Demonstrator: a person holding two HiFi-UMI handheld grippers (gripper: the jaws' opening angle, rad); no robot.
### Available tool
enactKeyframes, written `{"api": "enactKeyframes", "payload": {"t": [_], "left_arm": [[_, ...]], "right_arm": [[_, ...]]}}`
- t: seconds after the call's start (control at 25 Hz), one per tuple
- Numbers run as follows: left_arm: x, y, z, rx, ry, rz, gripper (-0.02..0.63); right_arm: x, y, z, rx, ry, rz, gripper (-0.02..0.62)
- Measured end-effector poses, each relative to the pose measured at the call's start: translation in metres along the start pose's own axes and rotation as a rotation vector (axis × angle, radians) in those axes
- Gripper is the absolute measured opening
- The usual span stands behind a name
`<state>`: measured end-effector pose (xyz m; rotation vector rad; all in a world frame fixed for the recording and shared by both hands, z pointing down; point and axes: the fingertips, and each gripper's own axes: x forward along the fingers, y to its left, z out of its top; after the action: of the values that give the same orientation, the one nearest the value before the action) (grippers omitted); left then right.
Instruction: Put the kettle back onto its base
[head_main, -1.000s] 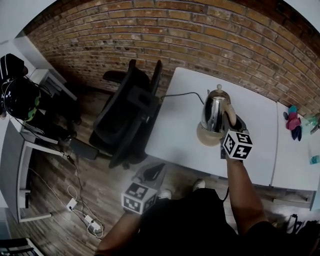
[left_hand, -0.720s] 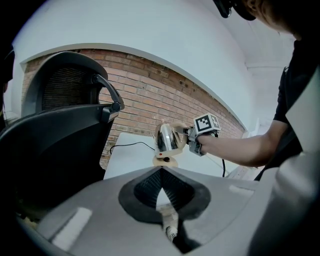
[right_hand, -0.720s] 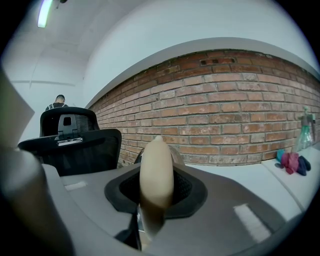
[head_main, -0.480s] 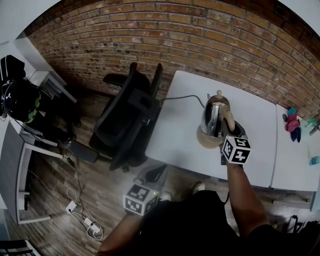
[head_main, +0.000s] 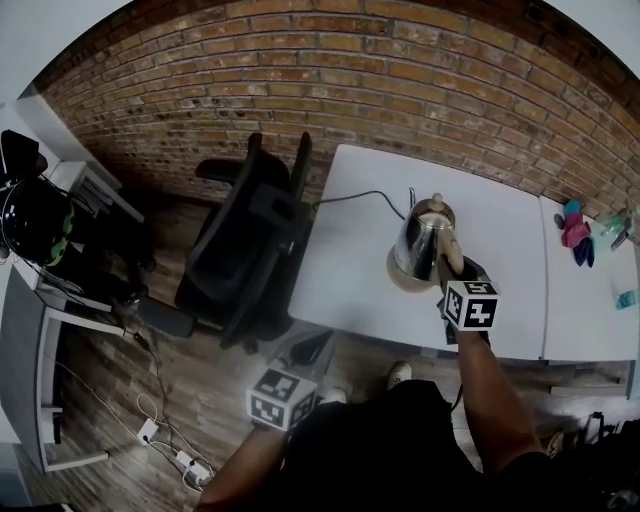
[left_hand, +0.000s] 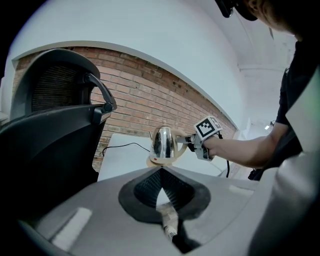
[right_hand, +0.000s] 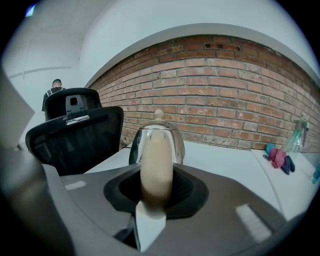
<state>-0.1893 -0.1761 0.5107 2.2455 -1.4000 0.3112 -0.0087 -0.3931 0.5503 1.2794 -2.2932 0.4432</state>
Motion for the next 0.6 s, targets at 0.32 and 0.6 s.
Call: {"api": "enactKeyframes", "payload": {"t": [0.32,0.6], "left_arm": [[-0.01,0.001,0.0,0.026,0.008,-0.024,0.0],[-0.02,0.004,-0.006,0.031,0.018,-0.028,0.0]], "right_arm": [[0.002,0.012,-0.036,0.015,0.081,-0.004,0.123],[0.002,0.015,-0.045,0.024,0.083,-0.021,0.126]]}}
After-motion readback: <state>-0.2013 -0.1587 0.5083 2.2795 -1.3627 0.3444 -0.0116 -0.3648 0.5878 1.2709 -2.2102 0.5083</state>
